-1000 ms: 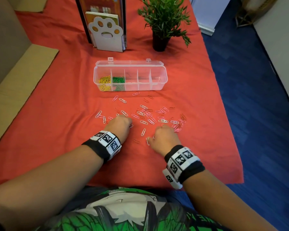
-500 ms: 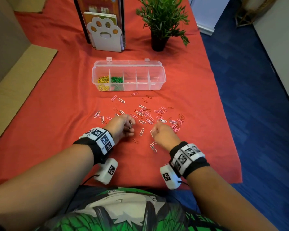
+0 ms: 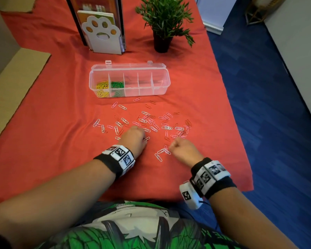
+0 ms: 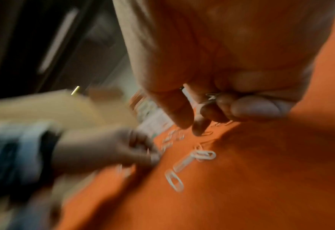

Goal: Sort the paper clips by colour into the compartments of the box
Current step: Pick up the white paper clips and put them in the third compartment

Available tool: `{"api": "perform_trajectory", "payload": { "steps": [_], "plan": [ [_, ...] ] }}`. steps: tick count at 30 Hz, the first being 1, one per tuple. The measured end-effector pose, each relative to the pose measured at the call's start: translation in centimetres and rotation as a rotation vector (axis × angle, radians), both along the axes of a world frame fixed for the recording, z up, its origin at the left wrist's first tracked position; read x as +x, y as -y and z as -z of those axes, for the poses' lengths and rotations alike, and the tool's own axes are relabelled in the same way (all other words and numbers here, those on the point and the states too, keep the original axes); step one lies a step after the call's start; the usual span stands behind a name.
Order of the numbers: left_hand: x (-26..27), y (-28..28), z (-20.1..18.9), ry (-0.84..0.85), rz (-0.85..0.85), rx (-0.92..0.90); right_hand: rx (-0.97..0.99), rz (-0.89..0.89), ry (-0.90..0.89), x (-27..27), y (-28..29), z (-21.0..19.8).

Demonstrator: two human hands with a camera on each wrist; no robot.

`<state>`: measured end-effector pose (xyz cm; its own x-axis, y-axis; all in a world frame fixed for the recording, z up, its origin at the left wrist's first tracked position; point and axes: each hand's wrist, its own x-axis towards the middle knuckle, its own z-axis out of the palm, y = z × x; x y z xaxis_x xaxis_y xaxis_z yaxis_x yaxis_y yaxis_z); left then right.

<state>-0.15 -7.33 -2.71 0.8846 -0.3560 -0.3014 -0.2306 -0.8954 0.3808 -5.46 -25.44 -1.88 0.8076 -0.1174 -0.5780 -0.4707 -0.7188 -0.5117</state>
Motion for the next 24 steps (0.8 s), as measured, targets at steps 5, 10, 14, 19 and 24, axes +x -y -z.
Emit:
{"api": "perform_trajectory", "payload": {
  "steps": [5,10,14,19,24],
  "plan": [
    [0.0,0.1,0.5,-0.045,0.045,0.0,-0.351,-0.343,0.162,-1.7,-1.6,2.0],
    [0.7,0.0,-1.5,-0.505,-0.355,-0.507,-0.037,-0.122,0.113,0.6,-0.7,0.3],
    [1.4,-1.0,-3.7,-0.979,-0.61,-1.108,0.506,0.278,0.074,1.2,0.1,-1.7],
    [2.0,-0.7,-4.1,-0.903,-0.709,-1.119,1.075,0.566,-0.009,1.4,0.1,-2.4],
    [2.2,-0.2,-1.8,-0.171,-0.313,-0.349,0.458,0.197,0.007,0.6,-1.7,-0.8]
  ]
}}
